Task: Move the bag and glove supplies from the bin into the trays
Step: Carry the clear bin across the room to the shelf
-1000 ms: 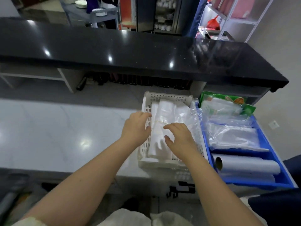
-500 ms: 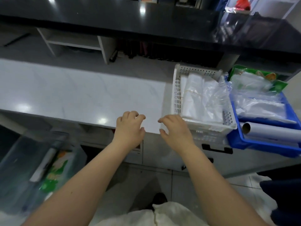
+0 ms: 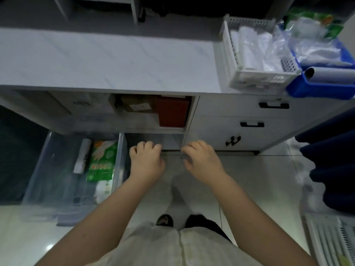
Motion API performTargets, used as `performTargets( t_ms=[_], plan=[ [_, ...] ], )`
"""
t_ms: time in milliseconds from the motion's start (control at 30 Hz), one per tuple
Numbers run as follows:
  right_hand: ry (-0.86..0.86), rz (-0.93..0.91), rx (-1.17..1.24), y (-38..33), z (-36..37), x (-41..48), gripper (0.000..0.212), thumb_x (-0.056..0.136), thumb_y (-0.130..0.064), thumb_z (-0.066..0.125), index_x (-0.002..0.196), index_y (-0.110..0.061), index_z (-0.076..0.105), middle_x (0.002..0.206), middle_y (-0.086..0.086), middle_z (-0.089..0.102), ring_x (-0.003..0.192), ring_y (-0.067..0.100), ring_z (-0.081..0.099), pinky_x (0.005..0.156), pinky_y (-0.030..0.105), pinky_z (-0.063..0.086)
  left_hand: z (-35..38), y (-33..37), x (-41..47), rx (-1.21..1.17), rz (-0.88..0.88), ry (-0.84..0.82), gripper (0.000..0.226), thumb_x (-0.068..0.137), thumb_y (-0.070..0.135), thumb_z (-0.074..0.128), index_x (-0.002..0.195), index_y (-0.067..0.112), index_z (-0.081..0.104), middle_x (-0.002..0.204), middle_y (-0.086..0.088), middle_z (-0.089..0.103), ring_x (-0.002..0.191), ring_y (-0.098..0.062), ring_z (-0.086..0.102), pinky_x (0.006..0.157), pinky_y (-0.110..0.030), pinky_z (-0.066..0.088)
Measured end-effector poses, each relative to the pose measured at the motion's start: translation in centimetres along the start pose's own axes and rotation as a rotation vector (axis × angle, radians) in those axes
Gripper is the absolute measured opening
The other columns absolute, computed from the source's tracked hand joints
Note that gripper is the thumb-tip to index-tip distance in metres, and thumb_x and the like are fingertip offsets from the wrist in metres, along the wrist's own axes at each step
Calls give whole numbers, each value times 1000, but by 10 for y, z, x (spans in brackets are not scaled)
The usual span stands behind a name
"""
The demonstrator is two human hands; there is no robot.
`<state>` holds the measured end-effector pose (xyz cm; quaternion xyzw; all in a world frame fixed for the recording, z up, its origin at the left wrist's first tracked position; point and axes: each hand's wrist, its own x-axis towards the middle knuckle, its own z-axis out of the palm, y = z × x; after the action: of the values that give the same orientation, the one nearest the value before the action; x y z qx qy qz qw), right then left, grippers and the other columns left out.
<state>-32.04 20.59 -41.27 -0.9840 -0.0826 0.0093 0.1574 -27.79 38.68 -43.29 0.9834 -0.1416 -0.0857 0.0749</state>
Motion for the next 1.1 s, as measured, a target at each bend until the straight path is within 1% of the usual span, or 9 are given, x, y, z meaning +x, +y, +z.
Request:
performTargets(
  t_ms=[100, 200, 300, 400, 533, 633, 867, 1000, 1100],
  plan=[
    [16, -18, 14, -23, 10, -24, 29, 78, -14, 67, 107, -9, 67, 107, 9, 64, 104, 32, 55, 84, 42, 45, 5, -18, -35, -27, -28, -2, 45, 82, 30, 56, 127, 24, 54, 122, -3, 55, 117, -28, 43, 99, -42, 31],
    [-21, -23, 45, -40, 22, -43, 33, 81, -16, 66, 114, -11, 64, 115, 8, 62, 112, 31, 51, 91, 42, 40, 11, -32, -67, -52, -88, -18, 46, 84, 31, 56, 129, 25, 52, 124, -2, 53, 121, -27, 40, 99, -41, 30],
    [-65, -39, 43, -55, 39, -58, 36, 84, -21, 62, 120, -17, 60, 121, 3, 58, 118, 25, 45, 95, 38, 33, 18, -43, -100, -66, -159, -17, 46, 83, 33, 57, 129, 26, 53, 126, -3, 54, 122, -27, 40, 99, -42, 31],
    [-107, -52, 26, -75, 56, -68, 38, 86, -23, 60, 124, -21, 57, 125, 1, 56, 119, 25, 43, 95, 38, 30, 26, -50, -137, -57, -210, 0, 46, 81, 33, 58, 126, 25, 55, 125, -4, 55, 119, -29, 43, 97, -43, 32],
    [-127, -76, 62, -110, 73, -82, 38, 85, -22, 61, 123, -21, 56, 124, 2, 55, 117, 27, 43, 94, 40, 32, 30, -58, -182, -38, -194, -11, 44, 77, 29, 58, 121, 23, 58, 120, -4, 58, 114, -30, 45, 91, -42, 33],
    [-103, -106, 53, -139, 79, -89, 37, 84, -24, 62, 120, -21, 57, 121, 2, 56, 116, 26, 44, 92, 40, 33, 23, -81, -196, -68, -206, 20, 44, 78, 30, 59, 122, 22, 58, 122, -4, 58, 116, -30, 45, 93, -43, 33],
    [-53, -76, 60, -223, 107, -61, 38, 82, -21, 63, 120, -18, 59, 119, 2, 57, 114, 26, 46, 93, 39, 34, 6, -188, -195, -81, -219, 89, 47, 82, 34, 58, 127, 24, 52, 126, -3, 54, 119, -27, 42, 94, -43, 33],
    [-80, 18, 60, -273, 148, -30, 37, 82, -21, 64, 119, -20, 59, 118, 0, 58, 112, 25, 47, 91, 38, 35, 2, -271, -194, -35, -166, 28, 45, 82, 32, 55, 126, 23, 53, 126, -4, 54, 118, -27, 43, 95, -43, 33],
    [-147, 176, 215, -300, 181, -10, 39, 81, -19, 66, 119, -21, 59, 122, 0, 58, 114, 24, 46, 93, 36, 37, 6, -328, -194, -8, -143, -57, 44, 86, 33, 53, 129, 26, 50, 130, -2, 51, 121, -26, 41, 101, -43, 28]
  ],
)
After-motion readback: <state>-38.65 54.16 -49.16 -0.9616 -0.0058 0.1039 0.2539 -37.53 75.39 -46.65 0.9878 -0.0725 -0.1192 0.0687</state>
